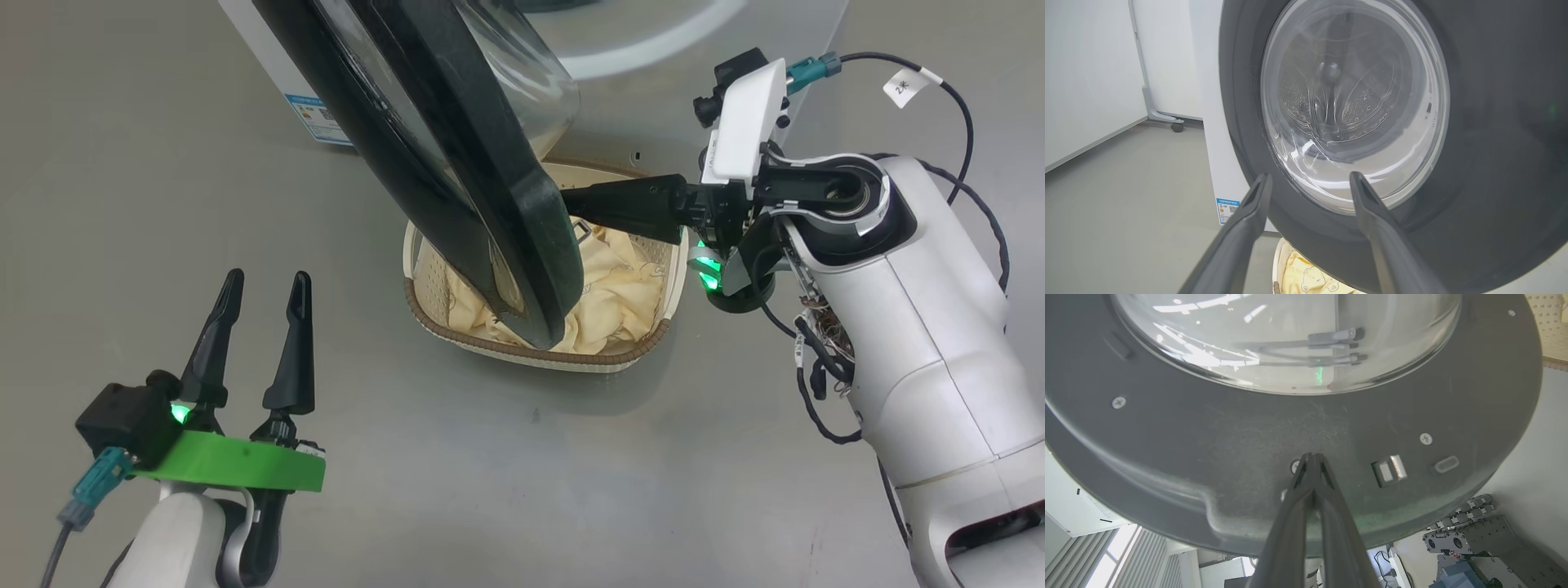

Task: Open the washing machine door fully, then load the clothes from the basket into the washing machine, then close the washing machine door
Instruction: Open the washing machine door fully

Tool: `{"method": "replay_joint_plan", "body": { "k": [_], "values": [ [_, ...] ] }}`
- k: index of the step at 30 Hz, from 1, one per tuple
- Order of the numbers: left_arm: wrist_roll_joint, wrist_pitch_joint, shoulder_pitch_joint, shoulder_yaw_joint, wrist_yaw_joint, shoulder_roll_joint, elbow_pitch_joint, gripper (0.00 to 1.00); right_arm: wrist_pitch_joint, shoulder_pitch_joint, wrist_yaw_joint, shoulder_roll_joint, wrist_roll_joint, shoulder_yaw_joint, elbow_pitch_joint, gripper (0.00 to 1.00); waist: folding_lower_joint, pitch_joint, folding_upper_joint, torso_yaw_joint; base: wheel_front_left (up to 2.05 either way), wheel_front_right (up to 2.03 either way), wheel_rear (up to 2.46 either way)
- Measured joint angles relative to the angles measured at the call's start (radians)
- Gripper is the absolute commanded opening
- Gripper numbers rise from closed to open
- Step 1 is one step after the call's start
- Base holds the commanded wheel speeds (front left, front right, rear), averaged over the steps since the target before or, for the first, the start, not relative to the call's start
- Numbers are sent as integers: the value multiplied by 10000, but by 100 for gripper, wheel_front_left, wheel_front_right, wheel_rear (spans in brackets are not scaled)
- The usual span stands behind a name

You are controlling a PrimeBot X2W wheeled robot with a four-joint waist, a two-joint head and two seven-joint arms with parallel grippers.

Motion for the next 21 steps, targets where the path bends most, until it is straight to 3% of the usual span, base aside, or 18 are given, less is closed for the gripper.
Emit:
{"method": "replay_joint_plan", "body": {
  "k": [7,21],
  "values": [
    [15,0,106,-105,-2,42,88,100,-593,496,0,-2,1145,909,-531,0,0,-230,0,41,0,0,0],
    [73,0,151,-251,-2,59,157,100,-2341,763,17,-44,2261,2422,-1103,0,0,-337,0,359,0,0,0]
  ]
}}
